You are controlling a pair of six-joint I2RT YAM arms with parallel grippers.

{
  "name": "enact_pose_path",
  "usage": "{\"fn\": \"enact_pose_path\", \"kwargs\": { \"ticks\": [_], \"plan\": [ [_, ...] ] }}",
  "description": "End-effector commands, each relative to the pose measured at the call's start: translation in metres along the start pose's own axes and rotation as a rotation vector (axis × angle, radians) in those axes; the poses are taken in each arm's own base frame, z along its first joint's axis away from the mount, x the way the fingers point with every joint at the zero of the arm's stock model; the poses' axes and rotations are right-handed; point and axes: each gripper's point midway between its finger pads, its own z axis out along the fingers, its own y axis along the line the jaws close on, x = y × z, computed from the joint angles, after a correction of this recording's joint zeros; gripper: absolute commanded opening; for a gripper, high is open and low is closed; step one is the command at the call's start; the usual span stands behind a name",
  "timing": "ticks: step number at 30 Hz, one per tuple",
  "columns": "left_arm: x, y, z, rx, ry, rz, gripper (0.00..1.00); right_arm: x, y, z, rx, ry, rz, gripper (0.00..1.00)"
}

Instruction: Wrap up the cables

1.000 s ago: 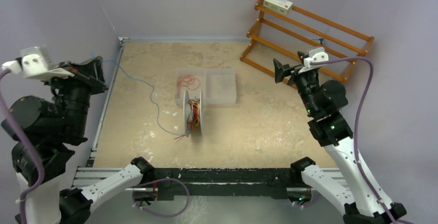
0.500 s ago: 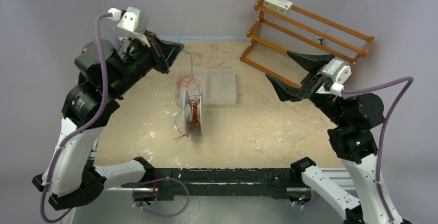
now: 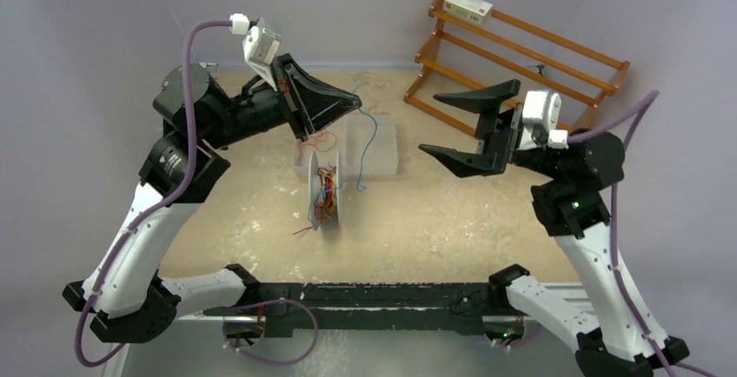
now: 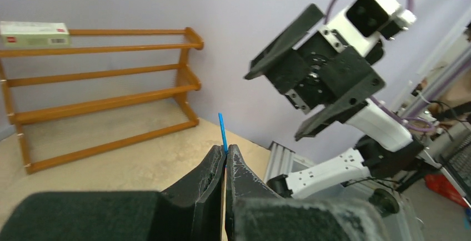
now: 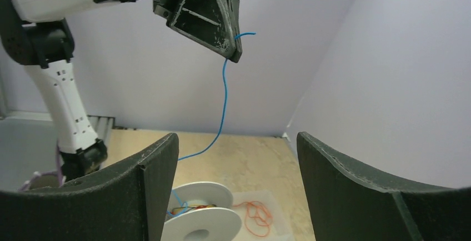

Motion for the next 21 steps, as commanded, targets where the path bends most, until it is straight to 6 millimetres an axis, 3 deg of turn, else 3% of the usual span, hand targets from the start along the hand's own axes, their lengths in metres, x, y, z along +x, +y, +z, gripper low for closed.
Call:
{"fn": "enact_pose_path", "kwargs": {
  "ticks": [1, 12, 17, 21],
  "plan": [
    [-0.014, -0.033, -0.003, 0.177, -0.067, 0.008, 0.00, -0.011, 0.010, 0.016, -0.155, -0.059, 0.035, 0.78],
    [-0.001, -0.032, -0.004, 0.203, -0.063, 0.003, 0.00, 0.005, 0.031, 0.051, -0.373, -0.065, 0.178, 0.71],
    [0.003, -0.033, -0.006, 0.212, -0.054, 0.011, 0.00, 0.002, 0.038, 0.061, -0.398, -0.083, 0.197, 0.68],
    [0.007, -0.034, -0.009, 0.215, -0.059, 0.028, 0.00, 0.002, 0.035, 0.068, -0.409, -0.088, 0.248, 0.59]
  ]
}}
